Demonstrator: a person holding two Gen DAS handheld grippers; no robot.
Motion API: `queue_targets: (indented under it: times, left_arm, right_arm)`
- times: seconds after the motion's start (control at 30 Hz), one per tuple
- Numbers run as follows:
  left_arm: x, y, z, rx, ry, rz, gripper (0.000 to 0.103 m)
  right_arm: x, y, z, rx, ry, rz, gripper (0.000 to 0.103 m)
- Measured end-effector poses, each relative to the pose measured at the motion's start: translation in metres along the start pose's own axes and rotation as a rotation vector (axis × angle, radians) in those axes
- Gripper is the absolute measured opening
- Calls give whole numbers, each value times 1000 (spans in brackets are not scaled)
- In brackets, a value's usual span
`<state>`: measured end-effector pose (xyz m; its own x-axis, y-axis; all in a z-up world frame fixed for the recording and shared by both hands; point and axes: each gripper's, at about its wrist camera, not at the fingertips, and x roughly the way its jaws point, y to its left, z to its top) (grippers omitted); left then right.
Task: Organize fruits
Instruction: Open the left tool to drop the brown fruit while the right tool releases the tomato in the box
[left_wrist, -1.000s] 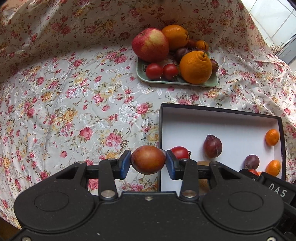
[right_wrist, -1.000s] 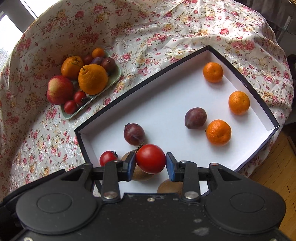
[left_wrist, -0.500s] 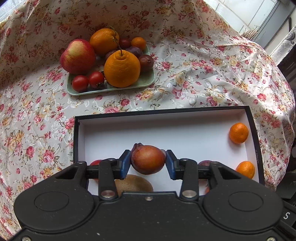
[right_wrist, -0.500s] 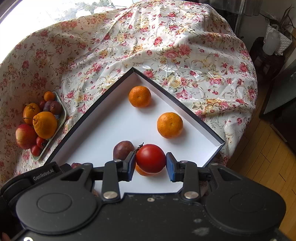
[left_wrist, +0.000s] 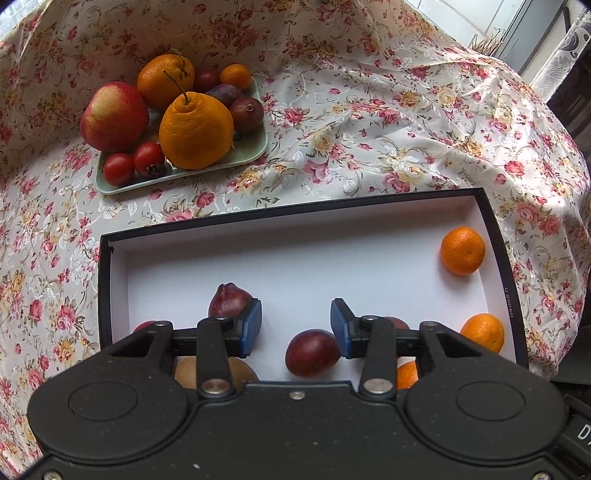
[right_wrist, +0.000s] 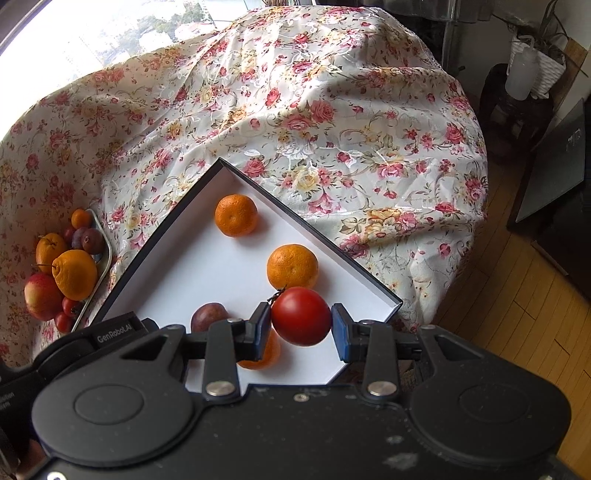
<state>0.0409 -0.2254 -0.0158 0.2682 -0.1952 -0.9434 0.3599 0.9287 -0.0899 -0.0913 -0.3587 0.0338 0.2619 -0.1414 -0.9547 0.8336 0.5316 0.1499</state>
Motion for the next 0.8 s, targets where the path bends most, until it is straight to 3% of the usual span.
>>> queue_targets:
  times: [0.8]
  left_arm:
    - [-22,12,-29,31,32,-1,51]
  right_arm:
    - [-6,11,-6,-48,-5,-12,38]
